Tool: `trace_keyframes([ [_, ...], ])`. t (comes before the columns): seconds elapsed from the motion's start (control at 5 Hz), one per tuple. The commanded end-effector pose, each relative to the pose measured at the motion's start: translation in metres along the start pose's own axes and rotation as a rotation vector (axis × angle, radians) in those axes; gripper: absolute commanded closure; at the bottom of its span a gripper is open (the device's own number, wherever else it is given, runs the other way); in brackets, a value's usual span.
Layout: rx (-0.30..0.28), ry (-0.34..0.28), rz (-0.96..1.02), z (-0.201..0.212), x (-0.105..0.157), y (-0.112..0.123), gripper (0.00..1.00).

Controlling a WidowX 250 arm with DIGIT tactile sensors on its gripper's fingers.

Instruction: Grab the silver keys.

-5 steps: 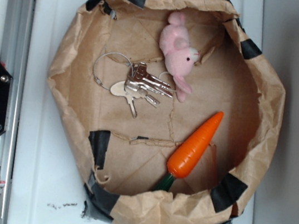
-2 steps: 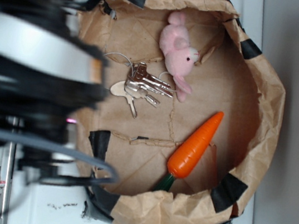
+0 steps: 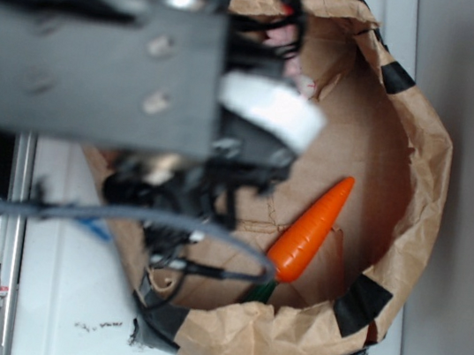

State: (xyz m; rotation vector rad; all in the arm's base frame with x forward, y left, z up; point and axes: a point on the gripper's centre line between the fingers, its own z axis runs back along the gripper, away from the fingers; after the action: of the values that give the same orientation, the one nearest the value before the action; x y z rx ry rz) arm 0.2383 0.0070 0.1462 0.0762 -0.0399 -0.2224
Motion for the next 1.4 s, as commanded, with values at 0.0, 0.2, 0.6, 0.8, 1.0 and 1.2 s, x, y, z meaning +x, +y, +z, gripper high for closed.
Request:
trace_keyframes([
  [0.0, 0.069, -0.002, -0.068, -0.01, 0.011, 0.007, 0.0],
  [0.2, 0.033, -0.018, -0.095, -0.013, 0.005, 0.006, 0.0],
  [0.6, -0.011, -0.028, -0.09, -0.012, -0.001, 0.009, 0.0],
  [0.8, -0.011, -0.028, -0.09, -0.012, -0.001, 0.009, 0.0],
  [1.0, -0.011, -0.028, -0.09, -0.012, -0.001, 0.009, 0.0],
  [1.2, -0.011, -0.028, -0.09, -0.012, -0.001, 0.009, 0.0],
])
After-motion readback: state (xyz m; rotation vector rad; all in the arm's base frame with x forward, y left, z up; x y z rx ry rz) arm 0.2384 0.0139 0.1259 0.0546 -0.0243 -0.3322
